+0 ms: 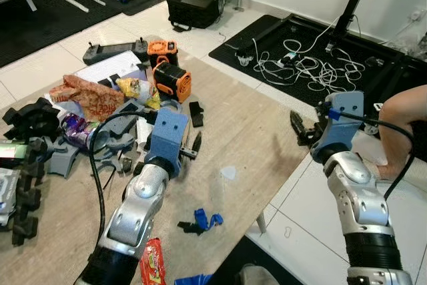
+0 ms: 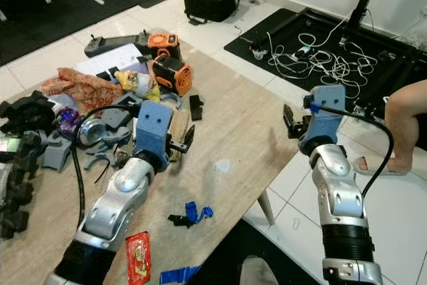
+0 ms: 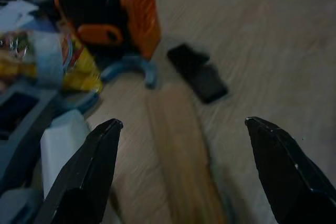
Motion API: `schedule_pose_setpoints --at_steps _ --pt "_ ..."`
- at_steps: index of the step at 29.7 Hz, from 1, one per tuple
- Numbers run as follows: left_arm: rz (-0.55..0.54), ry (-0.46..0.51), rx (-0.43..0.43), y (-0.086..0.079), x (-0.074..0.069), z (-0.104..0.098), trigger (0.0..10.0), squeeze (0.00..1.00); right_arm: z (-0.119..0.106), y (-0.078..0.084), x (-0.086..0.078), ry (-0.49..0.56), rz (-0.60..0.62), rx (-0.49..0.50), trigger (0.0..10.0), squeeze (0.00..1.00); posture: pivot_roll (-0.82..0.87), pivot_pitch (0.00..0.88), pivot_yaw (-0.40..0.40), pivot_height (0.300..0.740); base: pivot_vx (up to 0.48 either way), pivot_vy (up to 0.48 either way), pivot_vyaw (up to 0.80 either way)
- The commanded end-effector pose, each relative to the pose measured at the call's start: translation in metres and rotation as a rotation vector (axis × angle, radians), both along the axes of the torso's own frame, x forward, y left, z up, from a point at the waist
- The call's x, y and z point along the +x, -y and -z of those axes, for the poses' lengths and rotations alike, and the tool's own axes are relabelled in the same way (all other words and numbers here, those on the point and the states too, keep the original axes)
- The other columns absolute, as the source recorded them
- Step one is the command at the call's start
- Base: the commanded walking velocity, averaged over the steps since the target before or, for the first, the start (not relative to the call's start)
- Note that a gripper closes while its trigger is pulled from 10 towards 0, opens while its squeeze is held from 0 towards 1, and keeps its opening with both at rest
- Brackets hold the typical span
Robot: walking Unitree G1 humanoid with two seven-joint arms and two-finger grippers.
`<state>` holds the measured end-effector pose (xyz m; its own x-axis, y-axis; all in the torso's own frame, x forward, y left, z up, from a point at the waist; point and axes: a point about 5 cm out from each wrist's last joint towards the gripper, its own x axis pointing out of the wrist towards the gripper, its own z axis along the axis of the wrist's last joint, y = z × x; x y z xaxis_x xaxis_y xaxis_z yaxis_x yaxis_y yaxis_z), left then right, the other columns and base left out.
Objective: Picking trash to rubbish bin
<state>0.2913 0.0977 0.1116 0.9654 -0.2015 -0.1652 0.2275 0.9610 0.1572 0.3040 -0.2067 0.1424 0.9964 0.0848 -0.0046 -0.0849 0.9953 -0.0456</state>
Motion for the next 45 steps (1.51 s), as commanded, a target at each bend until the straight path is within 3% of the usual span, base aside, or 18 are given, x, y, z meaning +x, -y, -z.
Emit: schedule_pose_setpoints --at_steps 1,6,12,17,22,28,29,32,34,40,45 --pt "-0.074 -0.047 0.031 -0.005 0.006 0.009 10.0 0.00 0.002 -0.006 -0.005 -0.004 -0.027 0.001 10.0 0.00 -0.23 0.000 0.069 0.740 0.000 0.000 0.00" --pt "-0.169 -0.086 0.021 -0.013 0.015 0.013 10.0 0.00 0.005 -0.009 -0.011 -0.012 -0.034 0.000 10.0 0.00 -0.24 0.000 0.081 0.740 0.000 0.000 0.00" --pt "-0.302 -0.097 -0.069 -0.021 0.026 0.009 10.0 0.00 0.006 -0.009 -0.015 -0.017 -0.028 0.000 10.0 0.00 -0.24 0.000 0.085 0.740 0.000 0.000 0.00" --pt "-0.357 -0.109 -0.036 -0.026 0.029 0.013 10.0 0.00 0.006 -0.010 -0.017 -0.021 -0.030 -0.002 10.0 0.00 -0.25 0.000 0.085 0.740 0.000 0.000 0.00" --pt "-0.389 -0.181 0.026 -0.030 0.027 0.028 10.0 0.00 0.006 -0.011 -0.019 -0.025 -0.030 -0.001 10.0 0.00 -0.25 0.000 0.087 0.740 0.000 0.000 0.00" --pt "-0.395 -0.242 0.042 -0.031 0.025 0.038 10.0 0.00 0.006 -0.011 -0.020 -0.026 -0.024 -0.001 10.0 0.00 -0.25 0.000 0.091 0.740 0.000 0.000 0.00" --pt "-0.380 -0.303 0.023 -0.029 0.022 0.047 0.0 0.00 0.006 -0.010 -0.020 -0.027 -0.020 -0.001 10.0 0.00 -0.25 0.000 0.092 0.740 0.000 0.000 0.00" --pt "-0.376 -0.338 0.003 -0.028 0.020 0.052 0.0 0.00 0.006 -0.010 -0.020 -0.028 -0.018 -0.002 10.0 0.00 -0.25 0.001 0.094 0.740 0.000 0.000 0.00" --pt "-0.365 -0.345 -0.033 -0.026 0.019 0.052 0.0 0.13 0.007 -0.010 -0.020 -0.031 -0.014 -0.002 10.0 0.00 -0.25 0.003 0.095 0.740 0.000 0.000 0.00" --pt "-0.369 -0.309 -0.099 -0.027 0.022 0.042 0.0 0.13 0.008 -0.009 -0.019 -0.036 -0.008 -0.003 10.0 0.00 -0.25 0.001 0.091 0.740 0.000 0.000 0.00" --pt "-0.329 -0.213 -0.209 -0.026 0.030 0.023 0.0 0.12 0.007 -0.008 -0.019 -0.036 -0.009 -0.002 10.0 0.00 -0.24 0.000 0.089 0.740 0.000 0.000 0.00"
